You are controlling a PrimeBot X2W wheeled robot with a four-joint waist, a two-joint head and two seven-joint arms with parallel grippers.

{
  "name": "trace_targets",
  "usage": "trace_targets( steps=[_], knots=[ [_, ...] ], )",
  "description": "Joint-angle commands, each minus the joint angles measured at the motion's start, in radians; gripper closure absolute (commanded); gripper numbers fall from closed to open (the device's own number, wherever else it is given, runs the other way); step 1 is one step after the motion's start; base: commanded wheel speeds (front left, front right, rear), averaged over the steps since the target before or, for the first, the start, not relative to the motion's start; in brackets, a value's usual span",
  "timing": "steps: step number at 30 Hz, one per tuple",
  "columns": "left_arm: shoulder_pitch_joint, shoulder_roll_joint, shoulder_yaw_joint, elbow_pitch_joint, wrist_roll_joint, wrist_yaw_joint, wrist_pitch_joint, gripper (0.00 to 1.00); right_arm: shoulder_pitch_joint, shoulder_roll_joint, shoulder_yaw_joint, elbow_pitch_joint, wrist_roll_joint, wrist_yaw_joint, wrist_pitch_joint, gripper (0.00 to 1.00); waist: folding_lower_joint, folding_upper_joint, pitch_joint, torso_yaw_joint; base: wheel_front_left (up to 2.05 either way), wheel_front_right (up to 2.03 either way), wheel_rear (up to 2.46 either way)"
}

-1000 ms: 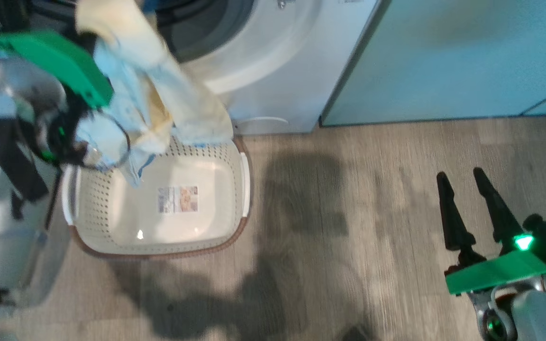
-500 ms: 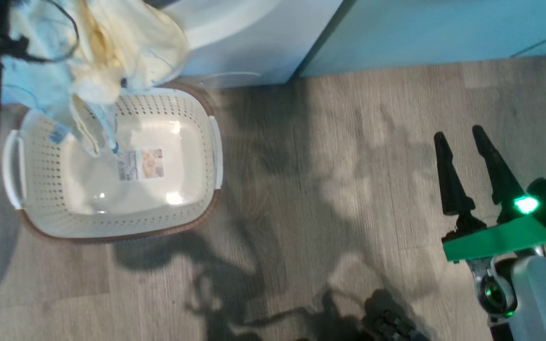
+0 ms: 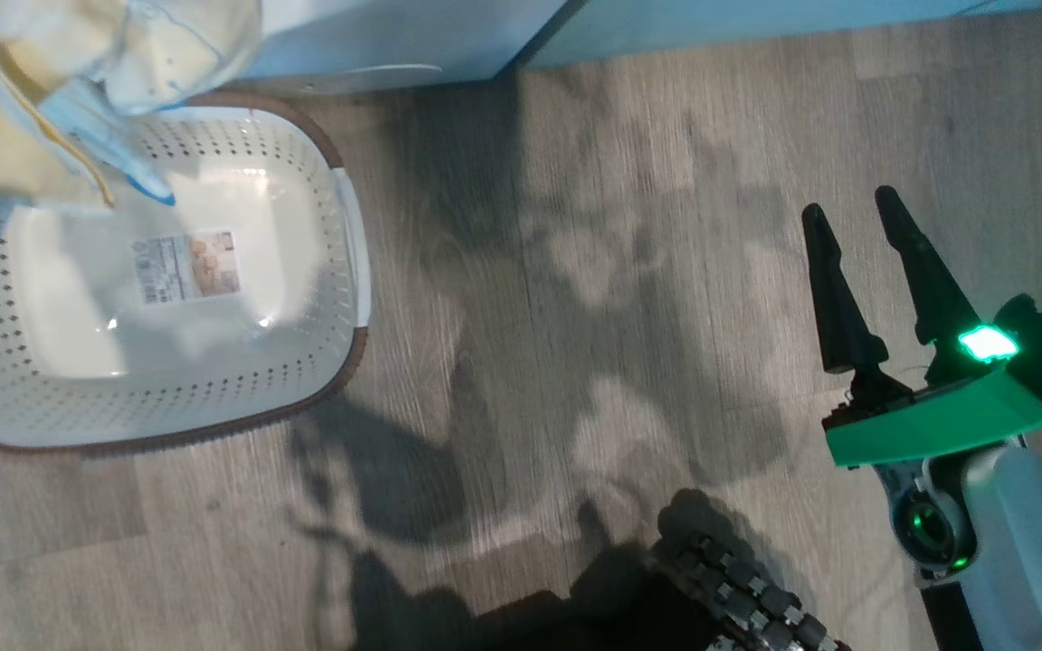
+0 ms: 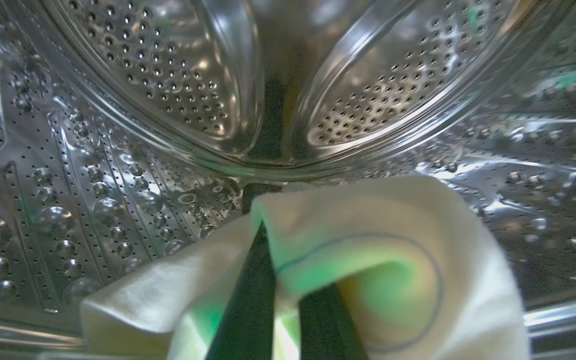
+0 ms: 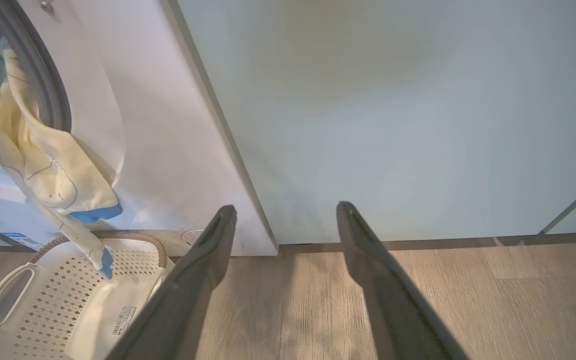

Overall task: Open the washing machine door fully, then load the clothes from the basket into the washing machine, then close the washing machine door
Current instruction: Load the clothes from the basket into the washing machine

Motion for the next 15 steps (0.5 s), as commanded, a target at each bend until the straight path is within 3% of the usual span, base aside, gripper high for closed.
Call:
trace_targets(
  steps=[1, 15],
  knots=[
    [-0.062, 0.05, 0.001, -0.024, 0.01, -0.008, -0.012, 1.0, 0.004, -0.003, 0.015, -0.029, 0.01, 0.005, -0.009, 0.0, -0.0001, 0.0, 0.019, -0.013, 0.0, 0.0, 0.0],
    [-0.287, 0.036, -0.055, 0.142, 0.045, -0.028, -0.121, 1.0, -0.038, -0.003, 0.037, -0.026, 0.025, 0.005, -0.009, 0.0, -0.0001, 0.0, 0.078, -0.032, 0.0, 0.0, 0.0]
  ],
)
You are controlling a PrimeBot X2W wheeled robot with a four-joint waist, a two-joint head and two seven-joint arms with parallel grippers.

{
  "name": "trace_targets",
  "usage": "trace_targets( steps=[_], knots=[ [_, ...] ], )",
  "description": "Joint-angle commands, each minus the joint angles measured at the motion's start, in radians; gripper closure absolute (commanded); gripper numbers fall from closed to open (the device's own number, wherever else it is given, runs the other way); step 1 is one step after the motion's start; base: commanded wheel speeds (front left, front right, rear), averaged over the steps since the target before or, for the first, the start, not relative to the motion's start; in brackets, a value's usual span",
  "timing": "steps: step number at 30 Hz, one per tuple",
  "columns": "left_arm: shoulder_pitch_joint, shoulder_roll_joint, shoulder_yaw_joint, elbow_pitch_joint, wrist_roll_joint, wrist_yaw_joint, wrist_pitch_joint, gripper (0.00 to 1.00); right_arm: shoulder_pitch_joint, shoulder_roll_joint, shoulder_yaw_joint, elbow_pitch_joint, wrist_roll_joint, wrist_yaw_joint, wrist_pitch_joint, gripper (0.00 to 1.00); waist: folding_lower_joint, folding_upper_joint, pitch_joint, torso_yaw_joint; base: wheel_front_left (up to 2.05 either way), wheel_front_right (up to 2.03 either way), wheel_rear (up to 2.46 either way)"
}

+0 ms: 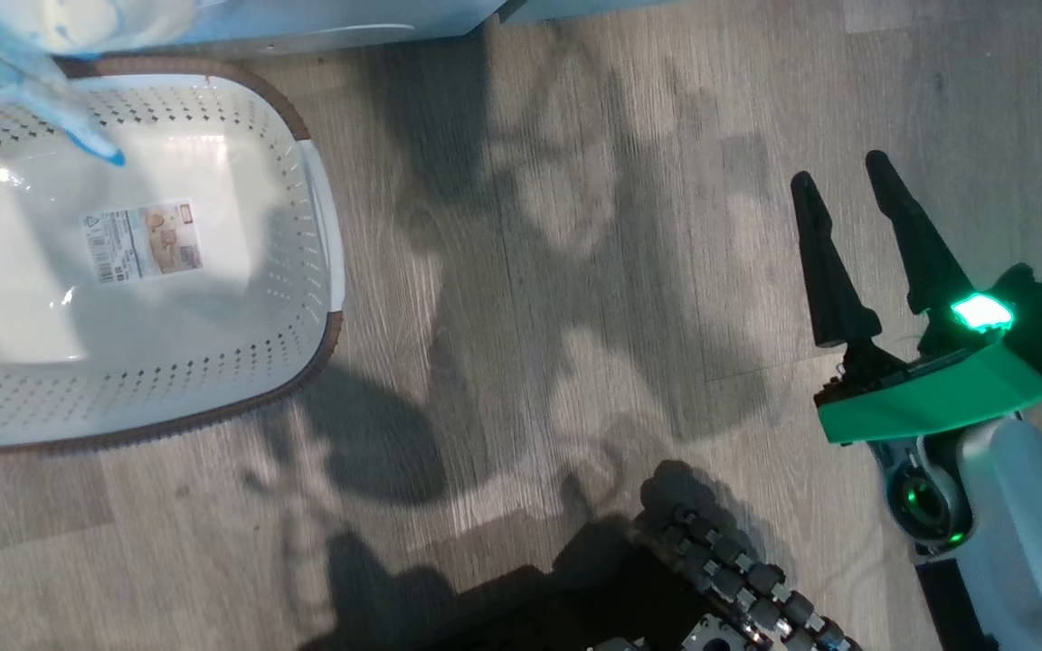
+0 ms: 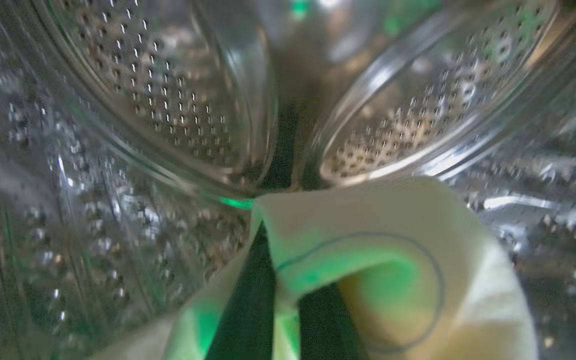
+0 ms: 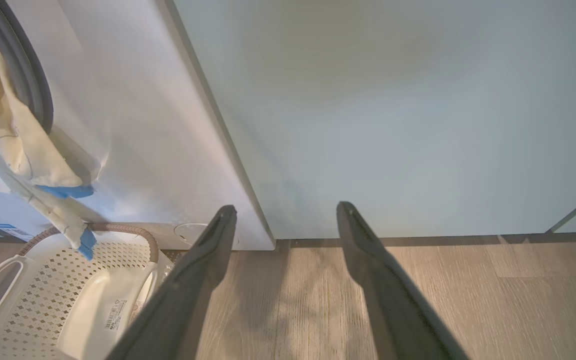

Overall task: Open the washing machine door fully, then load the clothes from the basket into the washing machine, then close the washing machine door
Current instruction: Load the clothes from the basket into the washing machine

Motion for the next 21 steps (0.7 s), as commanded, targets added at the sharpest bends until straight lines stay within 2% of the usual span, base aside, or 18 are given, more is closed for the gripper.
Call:
trace_targets(
  steps=[1, 11, 18, 21],
  knots=[
    [-0.064, 0.03, -0.005, -0.035, 0.006, -0.005, -0.028, 1.0, 0.015, -0.003, 0.012, -0.025, 0.009, 0.005, -0.009, 0.0, -0.0001, 0.0, 0.002, -0.001, 0.0, 0.0, 0.0],
    [-0.142, 0.035, 0.002, 0.015, -0.006, -0.007, -0.213, 1.0, 0.012, -0.003, 0.021, -0.025, 0.019, 0.005, -0.009, 0.0, -0.0001, 0.0, 0.012, -0.011, 0.0, 0.0, 0.0],
    [-0.139, 0.026, 0.012, 0.028, -0.015, -0.006, -0.239, 1.0, 0.012, -0.003, 0.018, -0.024, 0.021, 0.005, -0.009, 0.0, -0.0001, 0.0, 0.013, -0.005, 0.0, 0.0, 0.0],
    [-0.114, 0.017, -0.019, 0.052, -0.003, -0.012, -0.24, 1.0, 0.012, -0.003, 0.014, -0.023, 0.019, 0.005, -0.009, 0.0, -0.0001, 0.0, 0.009, 0.001, 0.0, 0.0, 0.0]
  ],
)
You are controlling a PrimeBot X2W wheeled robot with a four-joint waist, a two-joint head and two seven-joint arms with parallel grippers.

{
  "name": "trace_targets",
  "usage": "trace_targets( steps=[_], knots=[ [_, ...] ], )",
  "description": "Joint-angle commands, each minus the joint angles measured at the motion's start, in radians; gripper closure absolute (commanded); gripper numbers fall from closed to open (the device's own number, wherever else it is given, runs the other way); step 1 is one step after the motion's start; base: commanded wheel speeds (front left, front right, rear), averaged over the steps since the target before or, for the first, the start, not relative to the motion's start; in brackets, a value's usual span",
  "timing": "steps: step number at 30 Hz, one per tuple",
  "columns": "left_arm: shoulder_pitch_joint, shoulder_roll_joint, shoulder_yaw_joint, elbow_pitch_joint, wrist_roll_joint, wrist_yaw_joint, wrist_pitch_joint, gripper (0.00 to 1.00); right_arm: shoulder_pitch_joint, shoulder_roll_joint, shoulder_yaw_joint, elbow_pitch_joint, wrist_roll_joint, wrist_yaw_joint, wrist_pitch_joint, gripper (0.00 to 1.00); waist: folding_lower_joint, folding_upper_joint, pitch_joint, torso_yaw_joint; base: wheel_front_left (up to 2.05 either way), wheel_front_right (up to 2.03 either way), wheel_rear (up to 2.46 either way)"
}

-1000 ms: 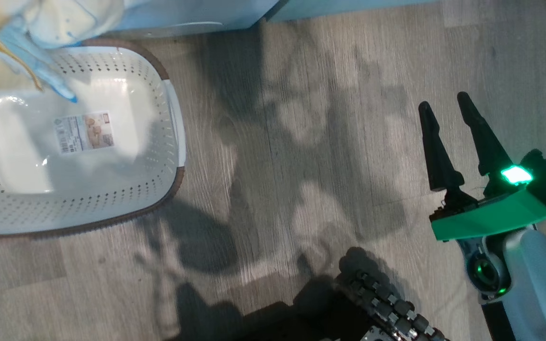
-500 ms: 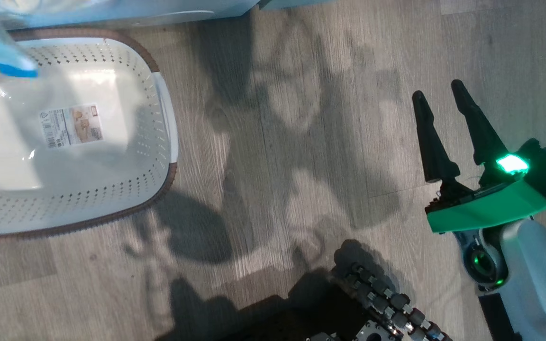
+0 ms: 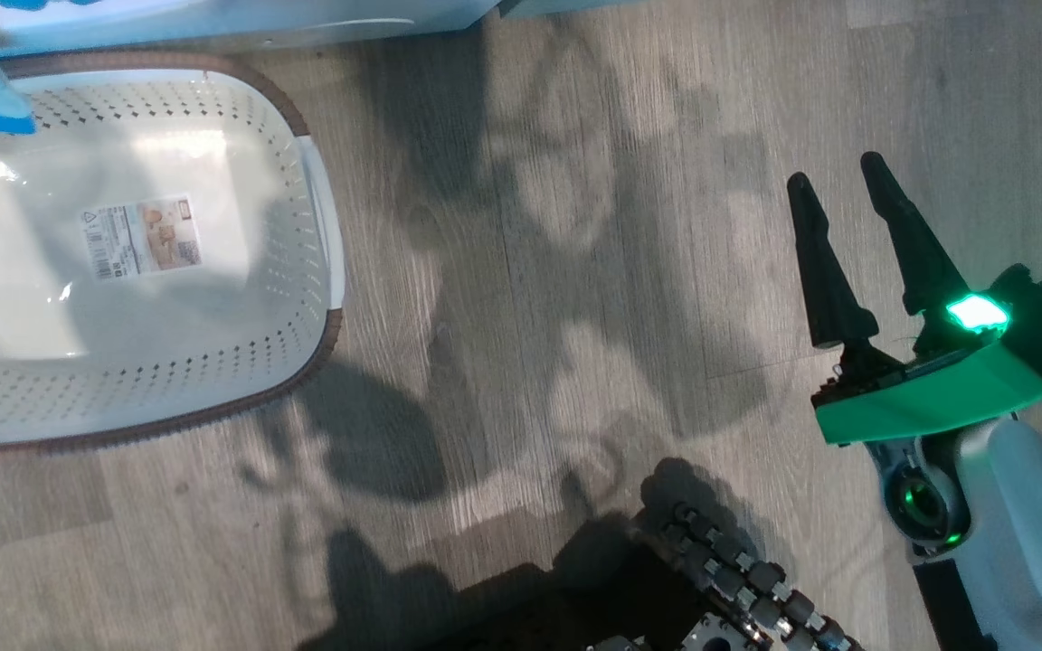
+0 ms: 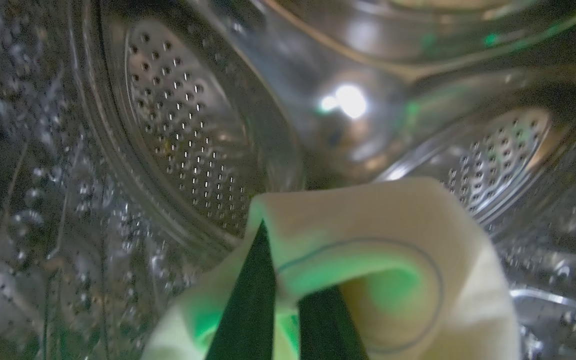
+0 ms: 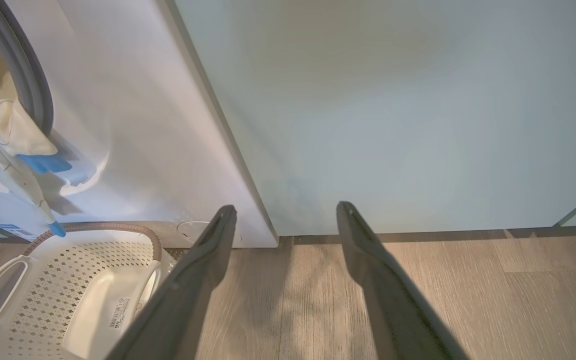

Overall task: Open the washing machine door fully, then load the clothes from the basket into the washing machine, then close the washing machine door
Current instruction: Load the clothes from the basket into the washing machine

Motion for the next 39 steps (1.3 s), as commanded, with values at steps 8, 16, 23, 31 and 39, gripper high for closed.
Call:
trace_targets(
  steps=[8, 16, 23, 31, 39],
  knots=[
    [0.049, 0.007, -0.066, 0.024, -0.02, -0.008, 0.074, 0.0, 0.024, -0.003, -0.005, -0.014, -0.006, 0.005, -0.009, 0.0, 0.0, 0.0, -0.042, 0.015, 0.0, 0.0, 0.0],
    [0.21, -0.005, -0.13, -0.019, -0.122, -0.009, 0.129, 0.0, 0.062, -0.003, -0.015, -0.004, -0.016, 0.005, -0.009, 0.0, 0.0, 0.0, -0.139, 0.032, 0.0, 0.0, 0.0],
    [0.385, -0.011, -0.162, -0.073, -0.218, -0.009, 0.106, 0.0, 0.104, -0.003, -0.024, 0.01, -0.033, 0.005, -0.009, 0.0, 0.0, 0.0, -0.243, 0.053, 0.0, 0.0, 0.0],
    [0.619, -0.022, -0.188, -0.15, -0.299, -0.009, 0.03, 0.0, 0.167, -0.003, -0.048, 0.023, -0.062, 0.005, -0.009, 0.0, 0.0, 0.0, -0.36, 0.084, 0.0, 0.0, 0.0],
    [0.885, -0.019, -0.132, -0.312, -0.309, 0.01, -0.006, 0.0, 0.238, -0.003, -0.106, 0.02, -0.095, 0.005, -0.009, 0.0, 0.0, 0.0, -0.465, 0.139, 0.0, 0.0, 0.0]
  ],
)
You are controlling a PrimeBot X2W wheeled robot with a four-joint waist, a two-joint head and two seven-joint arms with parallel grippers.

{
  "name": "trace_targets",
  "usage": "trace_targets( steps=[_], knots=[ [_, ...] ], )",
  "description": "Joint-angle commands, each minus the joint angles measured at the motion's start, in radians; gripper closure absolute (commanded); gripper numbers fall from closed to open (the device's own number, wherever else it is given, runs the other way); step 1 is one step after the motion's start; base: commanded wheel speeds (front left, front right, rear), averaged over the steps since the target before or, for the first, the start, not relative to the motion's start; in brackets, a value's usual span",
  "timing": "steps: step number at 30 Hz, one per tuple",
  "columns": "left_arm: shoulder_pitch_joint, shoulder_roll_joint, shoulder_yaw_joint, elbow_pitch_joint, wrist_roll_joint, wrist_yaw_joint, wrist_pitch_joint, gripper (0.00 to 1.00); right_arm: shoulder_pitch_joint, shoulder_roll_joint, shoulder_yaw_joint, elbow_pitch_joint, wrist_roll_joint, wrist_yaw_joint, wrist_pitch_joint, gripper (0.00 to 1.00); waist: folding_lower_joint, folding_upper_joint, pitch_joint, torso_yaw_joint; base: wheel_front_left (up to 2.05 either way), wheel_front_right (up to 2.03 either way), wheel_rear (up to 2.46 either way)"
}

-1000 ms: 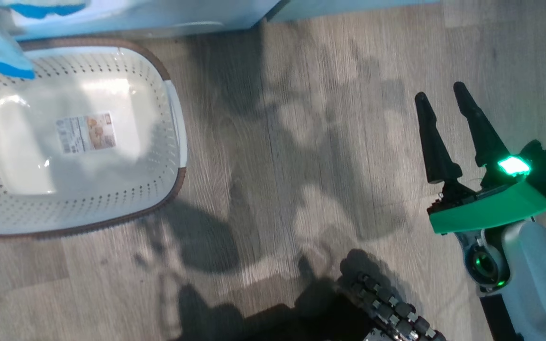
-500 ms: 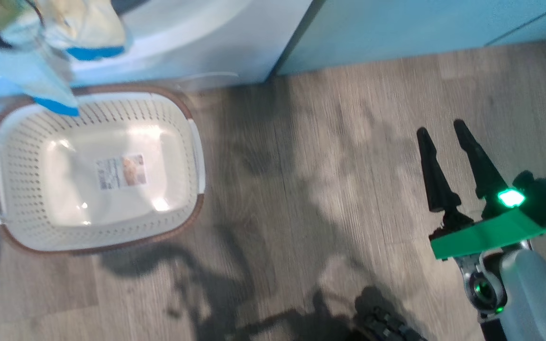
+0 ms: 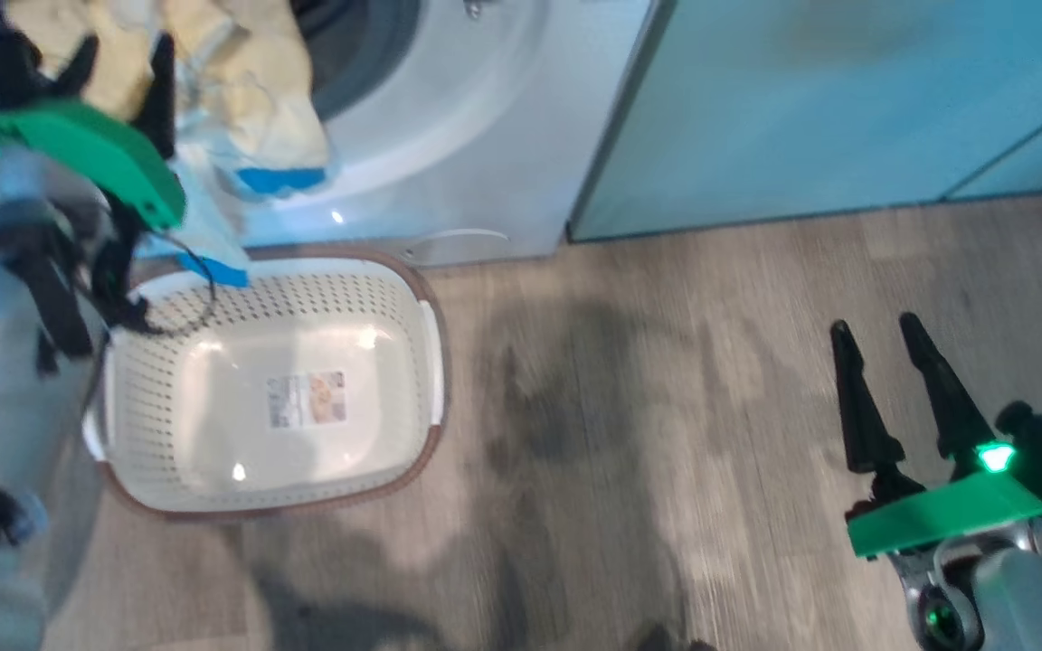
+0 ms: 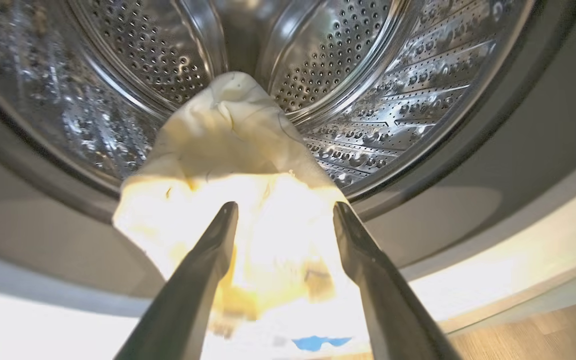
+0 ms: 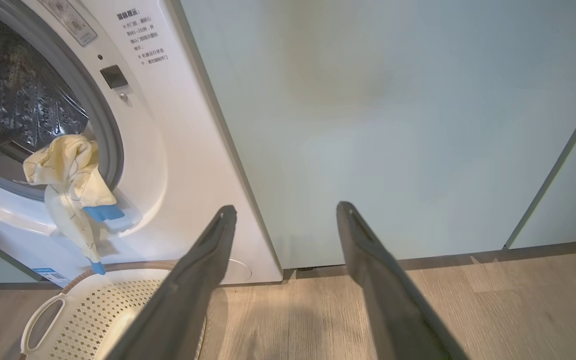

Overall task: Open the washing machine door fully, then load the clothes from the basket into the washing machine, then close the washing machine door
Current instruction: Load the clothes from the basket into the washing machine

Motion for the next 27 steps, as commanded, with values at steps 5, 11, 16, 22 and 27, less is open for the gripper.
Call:
trace_targets(
  steps=[5, 11, 16, 22, 27],
  knots=[
    [0.151, 0.051, 0.121, -0.176, 0.023, 0.051, -0.01, 0.0, 0.031, -0.003, -0.006, -0.029, -0.019, 0.005, -0.009, 0.0, 0.0001, -0.0001, -0.07, 0.041, 0.0, 0.0, 0.0],
    [0.418, 0.033, 0.249, -0.385, 0.069, 0.102, -0.01, 0.0, 0.052, -0.009, -0.011, -0.027, -0.022, 0.005, -0.009, 0.0, 0.0001, -0.0001, -0.12, 0.054, 0.0, 0.0, 0.0],
    [0.595, 0.001, 0.341, -0.517, 0.108, 0.112, -0.01, 0.0, 0.074, -0.014, -0.016, -0.026, -0.022, 0.005, -0.009, 0.0, 0.0001, -0.0001, -0.155, 0.067, 0.0, 0.0, 0.0],
    [0.752, -0.032, 0.441, -0.625, 0.169, 0.12, -0.01, 0.0, 0.105, -0.023, -0.022, -0.023, -0.022, 0.005, -0.009, 0.0, 0.0001, -0.0001, -0.199, 0.082, 0.0, 0.0, 0.0],
    [0.839, -0.078, 0.484, -0.7, 0.214, 0.138, -0.01, 0.0, 0.12, -0.032, -0.025, -0.022, -0.02, 0.005, -0.009, 0.0, 0.0001, -0.0001, -0.227, 0.092, 0.0, 0.0, 0.0]
  ],
)
